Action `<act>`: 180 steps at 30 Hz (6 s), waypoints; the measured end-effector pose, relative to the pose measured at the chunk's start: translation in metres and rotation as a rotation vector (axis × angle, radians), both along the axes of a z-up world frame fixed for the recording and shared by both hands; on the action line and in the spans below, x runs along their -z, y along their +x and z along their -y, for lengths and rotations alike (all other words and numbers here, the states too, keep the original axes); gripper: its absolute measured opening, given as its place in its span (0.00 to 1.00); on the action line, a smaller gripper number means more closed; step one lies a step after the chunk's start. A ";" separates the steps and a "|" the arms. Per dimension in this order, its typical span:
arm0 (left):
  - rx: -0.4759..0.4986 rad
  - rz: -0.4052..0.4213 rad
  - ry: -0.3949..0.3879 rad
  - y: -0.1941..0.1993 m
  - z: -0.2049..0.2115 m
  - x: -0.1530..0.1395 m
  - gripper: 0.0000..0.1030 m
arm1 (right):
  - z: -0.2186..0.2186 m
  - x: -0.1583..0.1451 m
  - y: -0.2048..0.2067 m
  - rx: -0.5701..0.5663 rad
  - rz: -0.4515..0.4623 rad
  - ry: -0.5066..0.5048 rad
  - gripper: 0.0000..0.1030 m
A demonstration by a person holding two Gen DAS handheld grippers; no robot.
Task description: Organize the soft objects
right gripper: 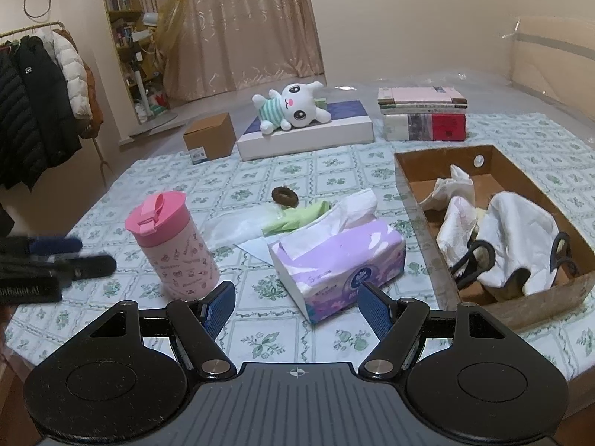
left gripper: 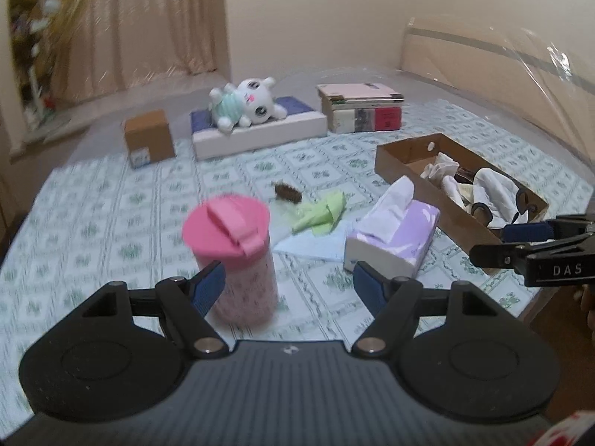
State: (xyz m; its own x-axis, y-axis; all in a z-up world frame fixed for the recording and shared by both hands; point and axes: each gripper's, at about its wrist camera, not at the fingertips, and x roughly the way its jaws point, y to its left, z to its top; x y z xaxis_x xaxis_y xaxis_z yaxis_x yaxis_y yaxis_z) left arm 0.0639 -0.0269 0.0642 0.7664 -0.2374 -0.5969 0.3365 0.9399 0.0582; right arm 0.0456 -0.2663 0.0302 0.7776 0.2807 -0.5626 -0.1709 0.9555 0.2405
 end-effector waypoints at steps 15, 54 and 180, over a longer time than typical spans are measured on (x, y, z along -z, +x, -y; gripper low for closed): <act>0.284 -0.052 0.150 0.118 -0.010 -0.039 0.72 | 0.003 -0.014 0.080 -0.172 0.012 -0.153 0.71; 0.776 -0.565 0.457 0.334 0.049 0.143 0.65 | -0.079 0.098 0.326 -0.605 -0.369 -0.497 0.71; 0.131 -0.363 -0.419 0.089 0.254 0.039 0.02 | 0.206 0.007 0.028 0.173 -0.061 -0.134 0.07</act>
State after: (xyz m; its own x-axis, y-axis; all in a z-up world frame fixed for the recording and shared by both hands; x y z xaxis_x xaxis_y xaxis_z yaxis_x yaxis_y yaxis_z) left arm 0.1531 -0.2812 0.0250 0.4777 -0.5898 -0.6511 0.3805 0.8069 -0.4519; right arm 0.0738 -0.4726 0.0231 0.7709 0.0656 -0.6335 0.0097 0.9934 0.1146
